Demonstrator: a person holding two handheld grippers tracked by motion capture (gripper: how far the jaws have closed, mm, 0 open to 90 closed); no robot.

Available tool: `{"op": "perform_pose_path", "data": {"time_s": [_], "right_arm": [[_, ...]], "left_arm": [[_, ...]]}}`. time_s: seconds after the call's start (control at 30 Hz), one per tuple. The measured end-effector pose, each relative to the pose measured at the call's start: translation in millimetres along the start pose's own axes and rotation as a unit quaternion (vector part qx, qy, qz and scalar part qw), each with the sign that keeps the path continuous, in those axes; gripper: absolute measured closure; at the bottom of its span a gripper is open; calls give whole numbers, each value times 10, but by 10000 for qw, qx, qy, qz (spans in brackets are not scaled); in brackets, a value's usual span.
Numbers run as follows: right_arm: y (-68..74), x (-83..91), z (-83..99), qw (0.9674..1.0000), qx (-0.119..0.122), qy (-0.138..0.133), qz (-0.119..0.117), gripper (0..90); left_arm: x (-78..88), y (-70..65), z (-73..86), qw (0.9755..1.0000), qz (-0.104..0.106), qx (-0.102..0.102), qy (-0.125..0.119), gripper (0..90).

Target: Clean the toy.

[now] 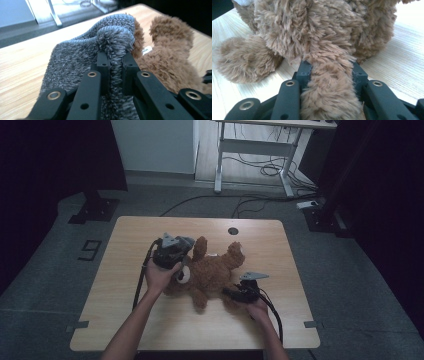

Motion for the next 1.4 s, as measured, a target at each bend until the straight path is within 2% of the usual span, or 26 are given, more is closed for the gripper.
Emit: {"op": "perform_pose_path", "data": {"time_s": [0.07, 0.1, 0.17, 0.27, 0.4, 0.47, 0.7, 0.87, 1.0, 1.13, 1.23, 1.3, 1.4], "right_arm": [[1, 0, 0, 10000, -1, -12, 6, 623], [3, 3, 0, 10000, 20, -5, 11, 623], [11, 3, -1, 10000, 36, -19, 39, 624], [10, 7, -10, 9999, 98, -18, 58, 624], [-5, 24, -23, 9996, 194, 16, 188, 630], [-3, 25, -24, 9995, 187, 34, 235, 633], [22, 30, -15, 9995, 177, 67, 255, 628], [40, 70, 3, 9994, 196, 50, 298, 532], [19, 93, 29, 9994, 56, 76, 346, 426], [23, 100, 46, 9992, 20, 102, 390, 390], [35, 133, 40, 9990, 49, 117, 439, 353], [37, 181, 25, 9989, 70, 66, 453, 331], [31, 303, -43, 9988, -64, -201, 437, 313]], "left_arm": [[-130, 65, 66, 9994, -86, 153, 293, 799], [-161, 85, 102, 9992, -117, 161, 347, 800], [-201, 133, 203, 9988, -54, 305, 383, 800], [-187, 155, 302, 9986, 44, 429, 314, 803], [-131, 102, 381, 9987, 132, 419, 260, 807], [-104, 84, 426, 9987, 182, 414, 219, 808], [-11, 66, 598, 9973, 373, 631, -53, 814], [37, -2, 682, 9973, 369, 611, -189, 819], [75, -59, 750, 9967, 427, 614, -310, 821], [115, -109, 819, 9963, 447, 605, -424, 823], [144, -171, 867, 9968, 394, 499, -491, 825], [163, -210, 897, 9967, 393, 466, -545, 825], [196, -248, 943, 9956, 456, 496, -646, 825]]}}
Point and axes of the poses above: each handheld gripper's, and its own axes: x roughly backward along the jaws, z roughly out of its underside, y roughly to its left, the point moved 3 cm from there along -x, roughly forward along the jaws, and after that the axes turned 5 degrees about z, right-handed, at the moved point
